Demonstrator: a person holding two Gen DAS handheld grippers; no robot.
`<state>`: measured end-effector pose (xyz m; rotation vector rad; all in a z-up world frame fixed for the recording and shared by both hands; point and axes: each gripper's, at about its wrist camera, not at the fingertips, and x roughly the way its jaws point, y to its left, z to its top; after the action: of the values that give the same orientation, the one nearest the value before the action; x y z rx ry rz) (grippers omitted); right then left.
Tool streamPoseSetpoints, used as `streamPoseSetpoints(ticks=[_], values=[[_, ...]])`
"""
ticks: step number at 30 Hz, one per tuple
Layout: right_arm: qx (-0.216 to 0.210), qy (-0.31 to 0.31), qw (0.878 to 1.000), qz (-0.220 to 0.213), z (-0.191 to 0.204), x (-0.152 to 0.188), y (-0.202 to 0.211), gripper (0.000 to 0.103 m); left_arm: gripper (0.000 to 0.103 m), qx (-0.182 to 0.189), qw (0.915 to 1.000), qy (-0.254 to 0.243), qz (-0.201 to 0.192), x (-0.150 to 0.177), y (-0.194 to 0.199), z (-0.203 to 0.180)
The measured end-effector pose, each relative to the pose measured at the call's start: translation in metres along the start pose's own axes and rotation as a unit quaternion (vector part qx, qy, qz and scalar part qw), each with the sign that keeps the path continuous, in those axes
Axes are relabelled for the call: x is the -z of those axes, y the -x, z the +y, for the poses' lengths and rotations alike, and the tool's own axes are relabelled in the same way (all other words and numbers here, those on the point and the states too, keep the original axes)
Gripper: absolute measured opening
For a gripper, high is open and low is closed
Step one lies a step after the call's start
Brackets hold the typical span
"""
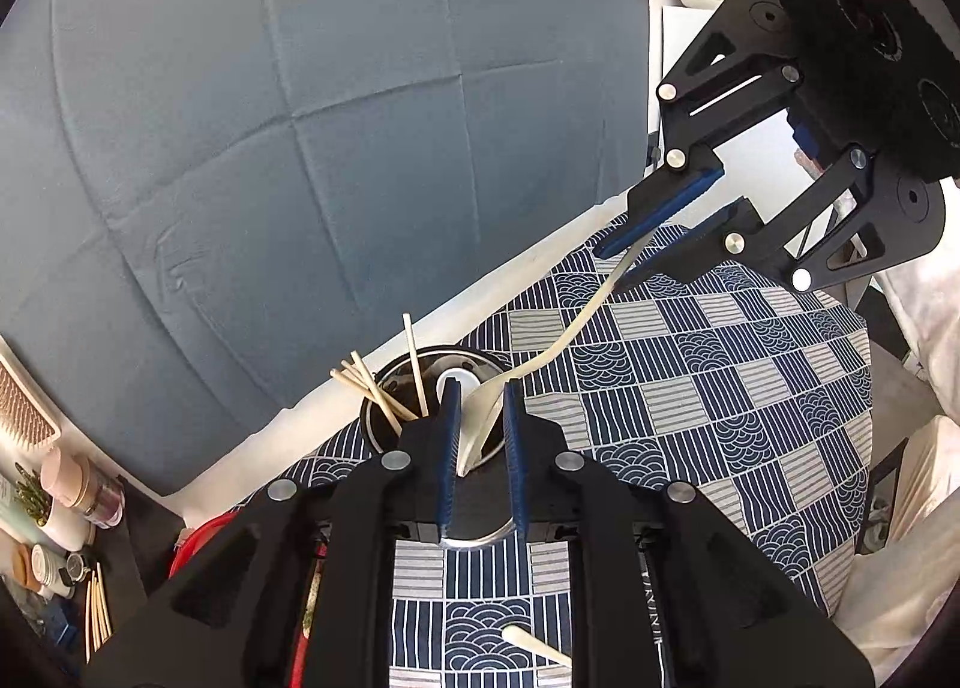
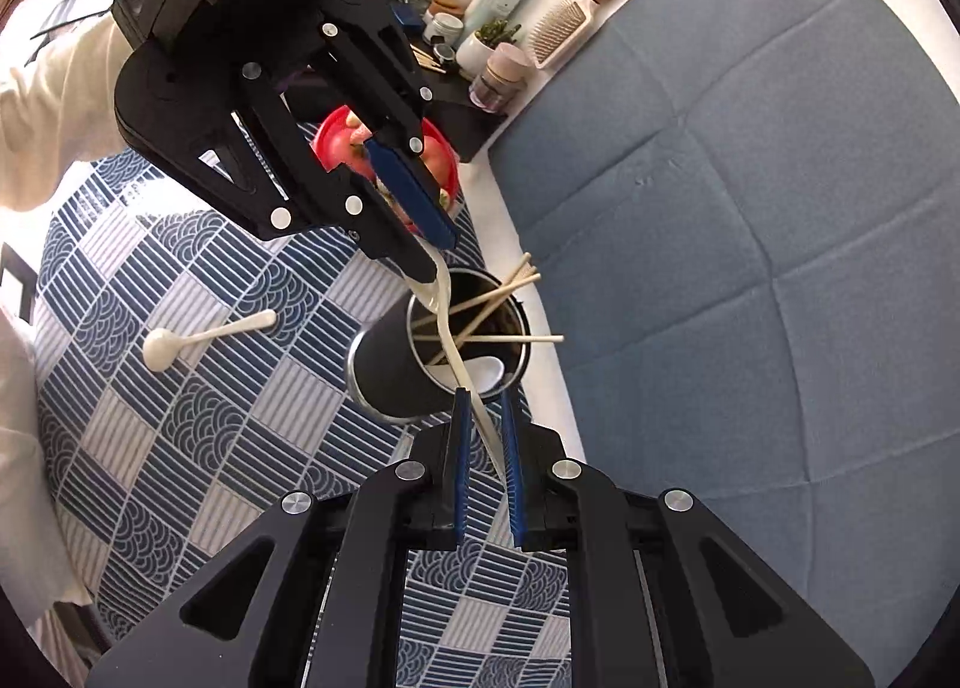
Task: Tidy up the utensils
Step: 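Carry the long white spoon up and down into the black cup with both tools, then open both tools to release the spoon inside the cup, then move the right tool down to the small white spoon on the cloth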
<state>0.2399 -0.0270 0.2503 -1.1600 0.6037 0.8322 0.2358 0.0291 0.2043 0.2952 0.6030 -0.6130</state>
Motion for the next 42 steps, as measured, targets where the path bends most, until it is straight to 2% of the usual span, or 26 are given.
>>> streamPoseSetpoints(ticks=[4,7,11,15,16,18,19,20,21,22,23,25,26,28,33,36,42], values=[[0.004,0.006,1.000,0.011,-0.013,-0.003,-0.011,0.009,0.013,0.015,0.9998,0.011,0.000,-0.003,-0.018,0.012],[-0.001,0.017,1.000,0.017,-0.016,-0.006,-0.021,0.009,0.005,0.022,0.9997,0.008,0.002,-0.006,-0.032,0.015],[-0.015,0.025,0.999,0.031,-0.016,-0.007,-0.048,0.009,0.004,0.024,0.9996,0.017,0.000,-0.008,-0.051,0.025],[-0.020,0.006,0.999,0.030,-0.020,0.001,-0.069,0.009,0.004,0.037,0.9980,0.051,0.011,0.002,-0.070,0.040],[-0.020,0.000,0.999,0.028,-0.022,0.006,-0.070,0.009,0.007,0.028,0.9980,0.054,0.013,0.006,-0.070,0.042],[-0.025,-0.020,0.999,0.019,-0.026,0.017,-0.072,0.011,0.023,0.012,0.9986,0.050,0.010,0.013,-0.066,0.043],[-0.024,-0.030,0.999,0.016,-0.028,0.024,-0.073,0.014,0.046,0.005,0.9988,0.048,0.005,0.016,-0.063,0.043],[-0.022,-0.040,0.999,0.014,-0.030,0.031,-0.073,0.026,0.069,-0.002,0.9989,0.048,-0.004,0.018,-0.058,0.043],[-0.019,-0.051,0.998,0.012,-0.032,0.038,-0.074,0.037,0.076,-0.008,0.9988,0.045,-0.017,0.020,-0.052,0.042],[-0.018,-0.064,0.998,0.009,-0.033,0.046,-0.075,0.062,0.084,-0.012,0.9986,0.043,-0.029,0.021,-0.046,0.042],[-0.022,-0.077,0.997,0.007,-0.034,0.053,-0.076,0.071,0.088,-0.013,0.9984,0.042,-0.036,0.022,-0.042,0.041],[-0.013,-0.095,0.995,0.005,-0.035,0.068,-0.078,0.073,0.091,-0.010,0.9981,0.048,-0.039,0.023,-0.037,0.038],[-0.003,-0.101,0.995,0.005,-0.034,0.075,-0.080,0.079,0.094,-0.011,0.9980,0.049,-0.040,0.023,-0.035,0.035],[0.006,-0.120,0.993,0.004,-0.034,0.091,-0.083,0.084,0.096,-0.021,0.9978,0.049,-0.039,0.024,-0.034,0.029],[0.003,-0.193,0.981,-0.016,-0.042,0.137,-0.091,0.086,0.097,-0.032,0.9980,0.050,-0.024,0.023,-0.043,0.010],[-0.012,-0.262,0.965,-0.029,-0.053,0.171,-0.099,0.086,0.097,-0.035,0.9980,0.051,-0.014,0.024,-0.050,-0.003],[-0.042,-0.389,0.919,-0.046,-0.070,0.235,-0.119,0.088,0.097,-0.039,0.9984,0.040,-0.004,0.024,-0.066,-0.033]])
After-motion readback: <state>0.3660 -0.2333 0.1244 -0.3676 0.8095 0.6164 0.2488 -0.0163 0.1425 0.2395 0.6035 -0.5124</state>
